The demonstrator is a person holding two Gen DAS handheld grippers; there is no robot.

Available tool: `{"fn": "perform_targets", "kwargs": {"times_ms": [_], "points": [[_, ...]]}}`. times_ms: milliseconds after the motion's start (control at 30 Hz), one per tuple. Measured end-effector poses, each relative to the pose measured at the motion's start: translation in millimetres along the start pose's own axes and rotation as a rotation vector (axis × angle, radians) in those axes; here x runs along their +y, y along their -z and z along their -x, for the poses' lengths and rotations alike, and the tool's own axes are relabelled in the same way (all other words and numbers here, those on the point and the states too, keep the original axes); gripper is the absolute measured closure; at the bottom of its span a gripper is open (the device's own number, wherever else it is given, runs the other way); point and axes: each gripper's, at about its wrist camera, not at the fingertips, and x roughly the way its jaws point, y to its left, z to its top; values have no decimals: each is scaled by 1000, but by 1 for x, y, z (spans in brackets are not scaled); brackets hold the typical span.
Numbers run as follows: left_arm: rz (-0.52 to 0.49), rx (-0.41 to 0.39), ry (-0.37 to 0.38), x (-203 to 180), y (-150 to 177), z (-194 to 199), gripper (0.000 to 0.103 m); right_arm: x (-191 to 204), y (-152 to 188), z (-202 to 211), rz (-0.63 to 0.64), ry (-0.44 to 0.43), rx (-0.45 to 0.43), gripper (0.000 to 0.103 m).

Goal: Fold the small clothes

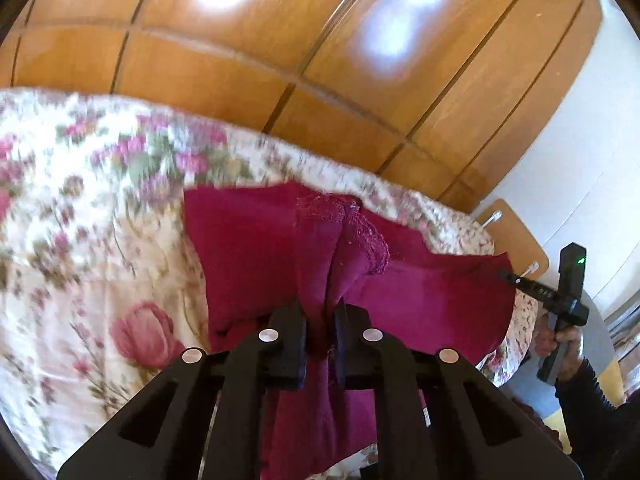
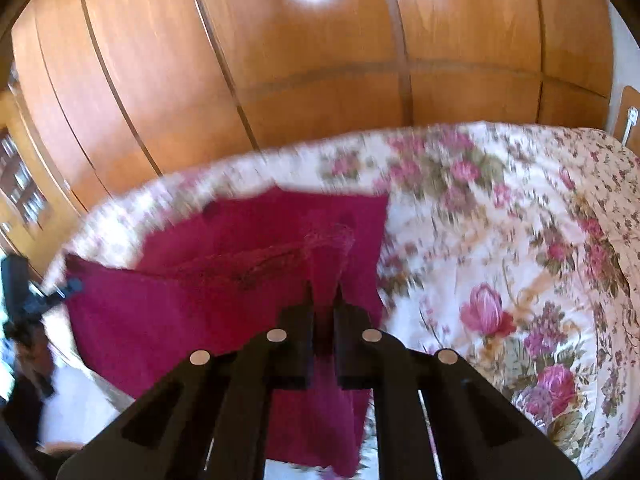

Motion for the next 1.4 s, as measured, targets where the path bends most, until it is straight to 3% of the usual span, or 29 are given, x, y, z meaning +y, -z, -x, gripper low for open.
{"fn": "perform_targets", "kwargs": {"times_ms": [133,300,533,700,733,767,833,1000,1267,1333,1400], "points": [[-3,-60,-19,0,-30,2,94,-2,-35,9,-69,-59,-96,97],[-12,-70,-116,13,-74,-40,94,-13,-77,-43,-117,-22,-101,97],[-6,39,-259,51,-114,-126,94,-31,-109,-147,-151,84,9,97],[46,175,-362,91,-109,-184,93,-53,-93,-210,-211,139,128,96],[63,202,-364,98,-106,-191,90,-58,-86,-222,-220,155,153,94],[82,222,-368,104,-103,-195,88,-61,-82,-228,-227,164,165,86],[133,208,-347,112,-102,-187,77,-66,-76,-229,-251,152,157,79],[176,138,-276,117,-94,-135,74,-65,-74,-198,-249,100,110,41],[92,150,-107,89,-18,-52,73,-54,-23,-121,-228,-3,75,42],[71,150,-70,81,1,-41,48,-53,-2,-105,-224,-10,91,42],[40,157,-53,72,22,-34,42,-53,13,-94,-214,-3,103,43]]}}
